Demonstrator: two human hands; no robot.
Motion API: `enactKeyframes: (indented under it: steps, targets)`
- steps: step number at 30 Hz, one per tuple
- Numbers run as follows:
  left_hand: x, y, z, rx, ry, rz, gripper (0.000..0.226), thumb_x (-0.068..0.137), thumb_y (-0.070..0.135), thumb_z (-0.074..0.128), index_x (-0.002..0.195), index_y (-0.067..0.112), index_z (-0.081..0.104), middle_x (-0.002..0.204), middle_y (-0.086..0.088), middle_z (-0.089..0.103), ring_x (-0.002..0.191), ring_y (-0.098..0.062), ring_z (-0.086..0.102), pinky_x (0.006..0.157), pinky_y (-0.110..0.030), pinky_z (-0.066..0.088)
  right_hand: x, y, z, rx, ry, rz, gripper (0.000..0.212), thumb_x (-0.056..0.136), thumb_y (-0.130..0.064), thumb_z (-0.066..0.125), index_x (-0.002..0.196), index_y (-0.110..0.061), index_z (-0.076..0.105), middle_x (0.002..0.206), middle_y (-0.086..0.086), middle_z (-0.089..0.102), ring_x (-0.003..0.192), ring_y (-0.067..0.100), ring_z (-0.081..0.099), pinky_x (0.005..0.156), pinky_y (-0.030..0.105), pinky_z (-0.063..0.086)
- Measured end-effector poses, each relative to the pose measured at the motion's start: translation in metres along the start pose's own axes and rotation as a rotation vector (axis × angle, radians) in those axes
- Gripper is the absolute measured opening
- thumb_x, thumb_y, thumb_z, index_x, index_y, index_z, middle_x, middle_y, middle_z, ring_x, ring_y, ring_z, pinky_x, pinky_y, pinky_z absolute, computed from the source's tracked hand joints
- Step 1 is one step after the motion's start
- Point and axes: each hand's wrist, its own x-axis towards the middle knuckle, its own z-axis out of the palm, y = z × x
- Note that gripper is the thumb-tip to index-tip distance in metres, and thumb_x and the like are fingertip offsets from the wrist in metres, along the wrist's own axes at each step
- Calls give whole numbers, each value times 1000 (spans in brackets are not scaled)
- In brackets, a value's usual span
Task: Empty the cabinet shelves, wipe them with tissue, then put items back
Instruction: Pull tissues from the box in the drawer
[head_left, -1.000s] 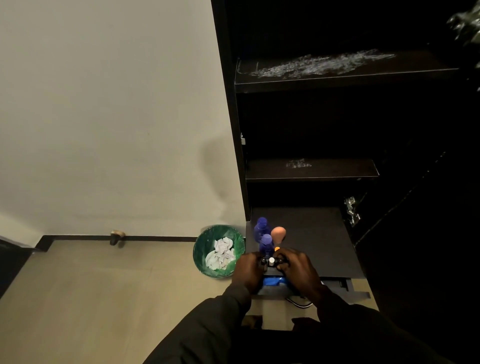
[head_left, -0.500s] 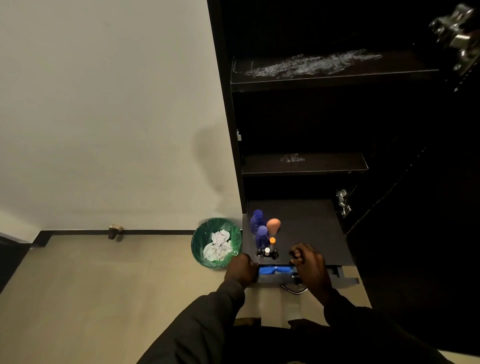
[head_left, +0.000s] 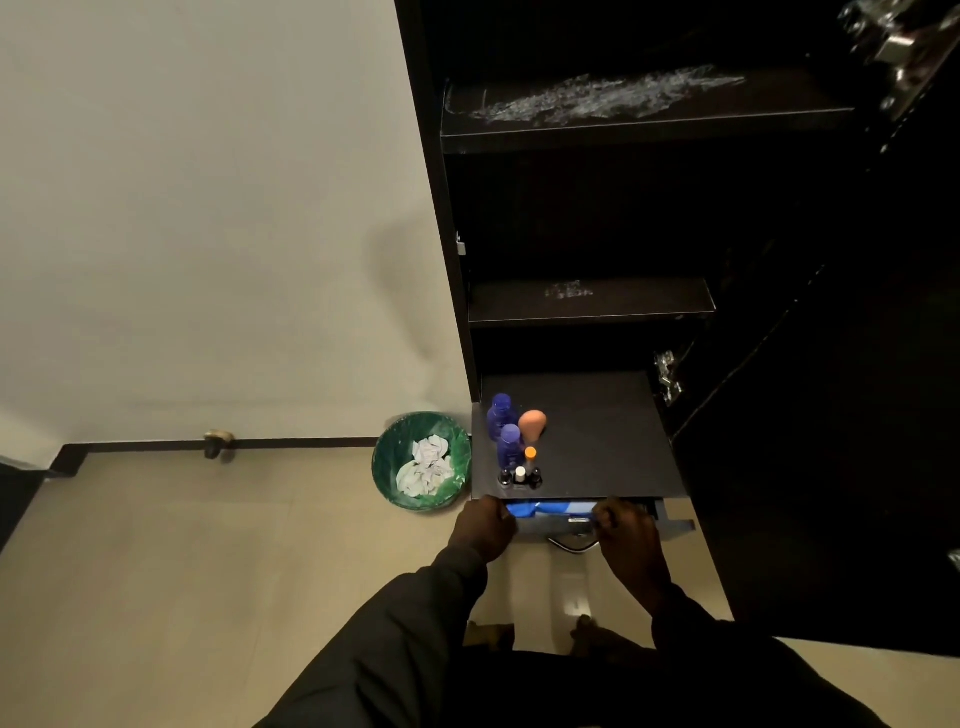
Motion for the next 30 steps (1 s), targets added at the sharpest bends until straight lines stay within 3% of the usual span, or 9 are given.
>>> enactKeyframes:
  steps: [5, 7, 9, 11, 15, 19, 26, 30]
  targets:
    - [-10, 8, -2, 17, -4, 24, 28, 93, 26, 51, 105, 9, 70, 107, -14, 70, 99, -33, 63, 83, -35, 51, -1, 5, -1, -10, -65, 3, 11, 87, -1, 64, 84, -12, 66, 80, 4, 68, 74, 19, 66, 66, 9, 36]
    - [-12, 11, 0, 49, -22, 38, 28, 94, 24, 49, 107, 7, 68, 110, -16, 68, 101, -34, 63, 85, -36, 52, 1, 8, 0, -21, -134, 25, 10, 85, -2, 65, 88, -11, 67, 86, 6, 70, 82, 23, 67, 69, 16, 43]
    - [-11, 12, 4, 112, -77, 82, 30, 97, 20, 44, 112, 4, 65, 118, -19, 65, 105, -36, 61, 88, -37, 50, 4, 13, 3, -48, -264, 60, 21, 85, -4, 63, 105, -11, 68, 103, 6, 70, 99, 24, 65, 82, 24, 48]
    - [-10, 13, 10, 165, -145, 120, 34, 101, 19, 39, 120, 1, 60, 125, -20, 60, 110, -39, 59, 90, -39, 47, 7, 17, 7, -113, -380, 87, 40, 85, -8, 62, 125, -12, 61, 123, 5, 64, 117, 23, 57, 98, 28, 44]
    - [-7, 18, 17, 239, -214, 127, 35, 101, 23, 40, 127, 7, 56, 128, -16, 59, 112, -34, 59, 91, -37, 46, 15, 17, 13, -196, -534, 105, 54, 87, -11, 59, 140, -15, 48, 139, 5, 52, 130, 22, 47, 108, 29, 39]
    - [4, 20, 27, 208, -266, 135, 42, 98, 24, 47, 138, 11, 48, 133, -13, 57, 118, -30, 57, 100, -37, 46, 25, 17, 23, -215, -557, 93, 58, 88, -13, 57, 144, -15, 42, 144, 3, 46, 133, 21, 44, 109, 31, 38]
    - [6, 21, 43, 233, -288, 106, 48, 96, 24, 56, 141, 12, 45, 139, -10, 50, 126, -25, 51, 107, -35, 41, 15, 24, 37, -258, -526, 86, 61, 88, -12, 60, 145, -15, 39, 146, 3, 44, 137, 20, 38, 113, 30, 33]
    - [3, 24, 48, 196, -299, 49, 44, 100, 25, 49, 142, 13, 46, 142, -9, 50, 132, -27, 47, 111, -37, 38, 9, 23, 34, -282, -535, 124, 60, 87, -16, 60, 144, -17, 41, 144, 2, 46, 134, 21, 41, 110, 30, 37]
